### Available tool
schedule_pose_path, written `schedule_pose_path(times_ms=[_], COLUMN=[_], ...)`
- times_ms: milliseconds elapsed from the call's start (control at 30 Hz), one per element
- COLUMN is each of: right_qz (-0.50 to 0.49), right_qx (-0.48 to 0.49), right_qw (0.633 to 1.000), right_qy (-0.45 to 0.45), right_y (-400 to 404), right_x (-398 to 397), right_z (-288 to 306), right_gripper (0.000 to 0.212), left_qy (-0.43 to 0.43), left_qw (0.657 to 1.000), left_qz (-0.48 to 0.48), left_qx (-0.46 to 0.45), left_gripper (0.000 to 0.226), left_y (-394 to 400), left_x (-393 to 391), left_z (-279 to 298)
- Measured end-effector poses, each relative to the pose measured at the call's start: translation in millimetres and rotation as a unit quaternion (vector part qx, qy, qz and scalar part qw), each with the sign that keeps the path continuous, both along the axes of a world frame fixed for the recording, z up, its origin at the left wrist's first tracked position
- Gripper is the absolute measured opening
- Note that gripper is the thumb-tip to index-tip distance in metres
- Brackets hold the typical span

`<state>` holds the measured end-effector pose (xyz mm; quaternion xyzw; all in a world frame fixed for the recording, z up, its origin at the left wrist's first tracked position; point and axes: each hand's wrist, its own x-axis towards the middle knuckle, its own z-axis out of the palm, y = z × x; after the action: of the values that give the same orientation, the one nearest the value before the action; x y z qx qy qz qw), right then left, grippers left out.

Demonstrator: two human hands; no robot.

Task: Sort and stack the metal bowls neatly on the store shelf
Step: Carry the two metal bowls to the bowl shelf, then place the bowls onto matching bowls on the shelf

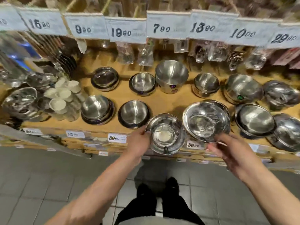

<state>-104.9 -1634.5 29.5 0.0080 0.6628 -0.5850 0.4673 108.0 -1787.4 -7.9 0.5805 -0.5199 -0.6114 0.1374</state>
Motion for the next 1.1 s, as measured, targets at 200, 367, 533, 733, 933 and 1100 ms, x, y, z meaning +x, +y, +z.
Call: schedule_pose_path(times_ms=[200, 367, 533, 733, 933, 1100], right_qz=[-0.029, -0.035, -0.03, -0.012, 0.008, 0.013], right_qx=[-0.026, -0.014, -0.016, -0.026, -0.025, -0.003], right_qw=[0.999, 0.999, 0.999, 1.0, 0.999, 0.996], right_qy=[-0.007, -0.003, -0.005, 0.005, 0.045, 0.091], right_y=[-23, -39, -51, -70, -94, -112], right_x=[-8, -12, -10, 2, 11, 16], right_z=[-19, -42, -52, -55, -64, -79], right_gripper=[0.014, 0.013, 0.02, 0.022, 0.019, 0.027], left_qy=[-0.031, -0.025, -0.037, -0.023, -0.019, -0.018], left_qw=[0.999, 0.999, 0.992, 0.992, 0.989, 0.966], left_qz=[-0.031, -0.024, -0.064, -0.046, -0.064, -0.113], left_qx=[0.002, -0.026, -0.1, -0.116, -0.129, -0.232], left_gripper=[0.031, 0.024, 0.023, 0.029, 0.044, 0.028], left_y=[-34, -49, -56, -42, -33, -44], left_x=[-48, -66, -75, -72, -61, -57], left_z=[-44, -70, -71, -68, -58, -42])
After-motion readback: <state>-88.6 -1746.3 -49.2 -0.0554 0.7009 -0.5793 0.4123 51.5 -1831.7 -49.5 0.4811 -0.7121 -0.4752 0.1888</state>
